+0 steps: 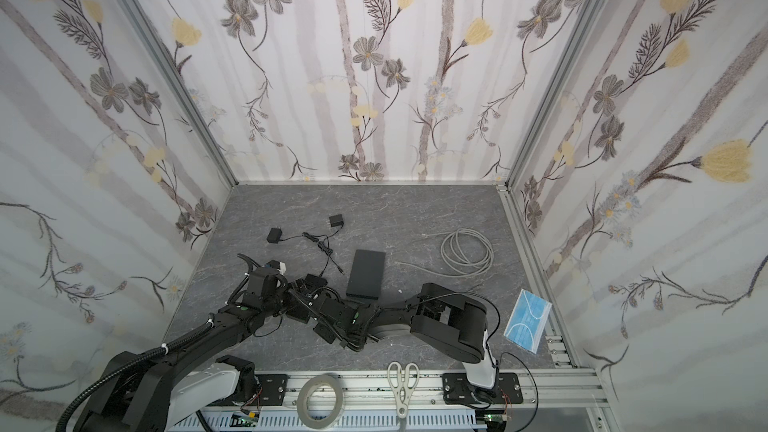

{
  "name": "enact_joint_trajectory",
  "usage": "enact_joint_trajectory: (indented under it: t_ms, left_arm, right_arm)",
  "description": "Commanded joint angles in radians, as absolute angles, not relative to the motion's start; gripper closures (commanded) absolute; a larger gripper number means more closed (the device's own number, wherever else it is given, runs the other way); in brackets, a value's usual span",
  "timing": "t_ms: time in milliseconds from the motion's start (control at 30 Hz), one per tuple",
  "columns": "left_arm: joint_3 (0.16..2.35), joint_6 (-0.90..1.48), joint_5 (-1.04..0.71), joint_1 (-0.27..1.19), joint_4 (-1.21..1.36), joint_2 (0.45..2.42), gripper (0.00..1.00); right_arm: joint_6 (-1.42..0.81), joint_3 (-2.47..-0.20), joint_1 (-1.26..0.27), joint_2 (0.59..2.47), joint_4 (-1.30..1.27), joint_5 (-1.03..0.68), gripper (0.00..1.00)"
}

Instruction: Insert the plug into the switch port

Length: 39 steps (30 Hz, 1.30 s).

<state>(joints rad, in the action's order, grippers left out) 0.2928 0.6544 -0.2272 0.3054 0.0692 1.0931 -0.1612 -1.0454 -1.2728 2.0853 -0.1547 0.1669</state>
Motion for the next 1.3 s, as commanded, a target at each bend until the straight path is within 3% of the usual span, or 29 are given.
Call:
enact_joint_trajectory:
  t_ms: [0, 333, 667, 867, 1267]
  left_arm:
    - [0.293, 0.675, -0.279, 0.31, 0.052, 1.094, 0.18]
    - [0.291, 0.68, -0.326, 0.328, 0.074, 1.076, 0.19]
    - [0.28, 0.681, -0.368, 0.357, 0.133, 1.104, 0.2]
    - [0.283, 0.677, -0.373, 0.37, 0.141, 1.111, 0.2]
    - [0.292, 0.72, -0.358, 0.419, 0.157, 1.113, 0.21]
  right_arm:
    - [-0.132, -1.086, -1.277, 2.1, -0.227, 0.149, 0.97]
    - [-0.081, -1.151, -1.276, 2.134, -0.266, 0.11, 0.97]
    - [-0.022, -1.021, -1.264, 2.09, -0.524, 0.005, 0.96]
    - [0.019, -1.012, -1.256, 2.098, -0.551, -0.052, 0.96]
    - [-0.02, -1.113, -1.253, 2.143, -0.505, 0.04, 0.98]
